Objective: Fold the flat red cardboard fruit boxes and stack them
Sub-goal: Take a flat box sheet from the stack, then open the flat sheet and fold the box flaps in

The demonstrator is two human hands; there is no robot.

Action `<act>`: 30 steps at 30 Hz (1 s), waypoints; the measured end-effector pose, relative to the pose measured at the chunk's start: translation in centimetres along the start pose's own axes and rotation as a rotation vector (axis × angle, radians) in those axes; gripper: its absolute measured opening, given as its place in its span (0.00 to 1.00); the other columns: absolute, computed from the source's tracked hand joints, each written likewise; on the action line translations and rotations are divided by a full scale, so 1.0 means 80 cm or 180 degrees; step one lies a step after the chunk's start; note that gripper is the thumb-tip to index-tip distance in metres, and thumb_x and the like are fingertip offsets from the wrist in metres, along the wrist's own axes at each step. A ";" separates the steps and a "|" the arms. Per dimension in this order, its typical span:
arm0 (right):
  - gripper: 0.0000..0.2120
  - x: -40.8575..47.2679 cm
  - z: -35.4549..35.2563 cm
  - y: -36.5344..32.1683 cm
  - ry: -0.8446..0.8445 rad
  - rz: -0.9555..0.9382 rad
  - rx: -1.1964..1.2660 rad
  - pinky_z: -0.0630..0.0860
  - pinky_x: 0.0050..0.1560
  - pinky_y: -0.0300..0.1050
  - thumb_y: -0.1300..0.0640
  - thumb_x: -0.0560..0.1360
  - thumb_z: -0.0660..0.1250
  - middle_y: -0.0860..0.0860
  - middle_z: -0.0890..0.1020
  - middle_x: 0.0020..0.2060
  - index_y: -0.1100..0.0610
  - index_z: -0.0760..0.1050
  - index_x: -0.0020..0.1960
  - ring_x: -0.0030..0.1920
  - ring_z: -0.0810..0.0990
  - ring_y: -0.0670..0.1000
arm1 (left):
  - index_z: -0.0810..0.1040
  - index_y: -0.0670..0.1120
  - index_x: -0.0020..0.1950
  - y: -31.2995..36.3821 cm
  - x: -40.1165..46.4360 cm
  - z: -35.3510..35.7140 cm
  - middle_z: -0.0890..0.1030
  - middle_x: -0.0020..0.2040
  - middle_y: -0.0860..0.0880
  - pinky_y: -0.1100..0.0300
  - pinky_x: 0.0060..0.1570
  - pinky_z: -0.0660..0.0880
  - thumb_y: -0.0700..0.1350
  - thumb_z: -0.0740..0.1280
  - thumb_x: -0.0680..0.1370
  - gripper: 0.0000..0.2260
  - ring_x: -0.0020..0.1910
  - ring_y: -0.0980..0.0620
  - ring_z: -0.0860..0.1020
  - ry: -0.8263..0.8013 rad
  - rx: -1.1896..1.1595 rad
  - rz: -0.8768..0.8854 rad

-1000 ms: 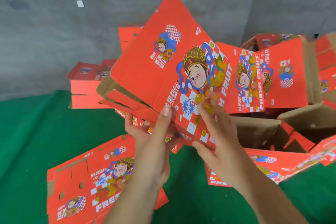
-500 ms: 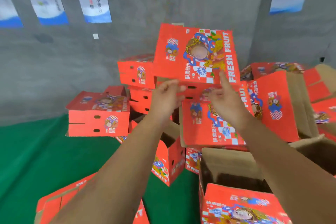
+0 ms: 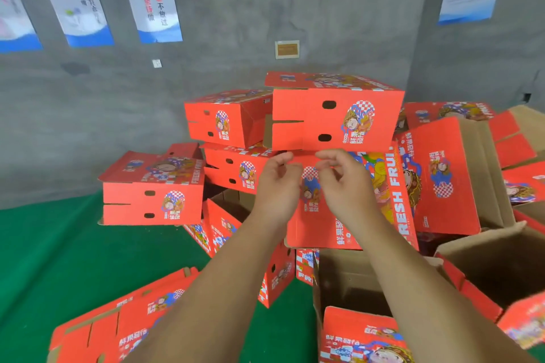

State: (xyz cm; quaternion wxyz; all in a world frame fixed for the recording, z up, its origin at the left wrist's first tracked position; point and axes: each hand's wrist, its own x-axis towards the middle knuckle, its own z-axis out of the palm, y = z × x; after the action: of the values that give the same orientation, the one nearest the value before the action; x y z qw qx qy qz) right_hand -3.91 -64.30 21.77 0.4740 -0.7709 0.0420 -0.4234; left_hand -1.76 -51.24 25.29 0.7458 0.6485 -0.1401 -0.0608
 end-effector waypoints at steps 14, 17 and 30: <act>0.16 -0.054 0.058 0.003 -0.0630 0.0446 -0.0024 0.81 0.54 0.49 0.58 0.74 0.62 0.43 0.83 0.52 0.46 0.79 0.58 0.51 0.82 0.42 | 0.78 0.43 0.61 -0.053 -0.018 -0.034 0.86 0.51 0.44 0.58 0.47 0.81 0.38 0.64 0.84 0.08 0.48 0.51 0.85 0.0043 -0.0592 -0.0263; 0.16 -0.089 0.102 0.011 -0.1017 0.0650 -0.0028 0.80 0.53 0.44 0.58 0.75 0.62 0.40 0.83 0.50 0.43 0.78 0.57 0.51 0.81 0.40 | 0.78 0.43 0.60 -0.089 -0.024 -0.082 0.86 0.51 0.44 0.59 0.46 0.81 0.38 0.63 0.84 0.07 0.44 0.54 0.84 0.0243 -0.0533 -0.0437; 0.22 -0.371 0.334 0.112 -0.2814 0.2588 -0.1315 0.75 0.58 0.42 0.56 0.75 0.68 0.49 0.81 0.59 0.47 0.72 0.68 0.62 0.81 0.55 | 0.81 0.42 0.60 -0.330 -0.158 -0.477 0.84 0.53 0.44 0.55 0.50 0.73 0.44 0.67 0.82 0.09 0.51 0.45 0.81 0.1728 0.0440 -0.2289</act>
State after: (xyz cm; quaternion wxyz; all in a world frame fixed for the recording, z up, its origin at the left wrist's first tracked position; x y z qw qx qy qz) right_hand -1.34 -36.82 -8.43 0.4110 -0.8709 0.2125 0.1656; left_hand -0.42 -15.54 -6.92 0.6420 0.6966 0.2908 -0.1342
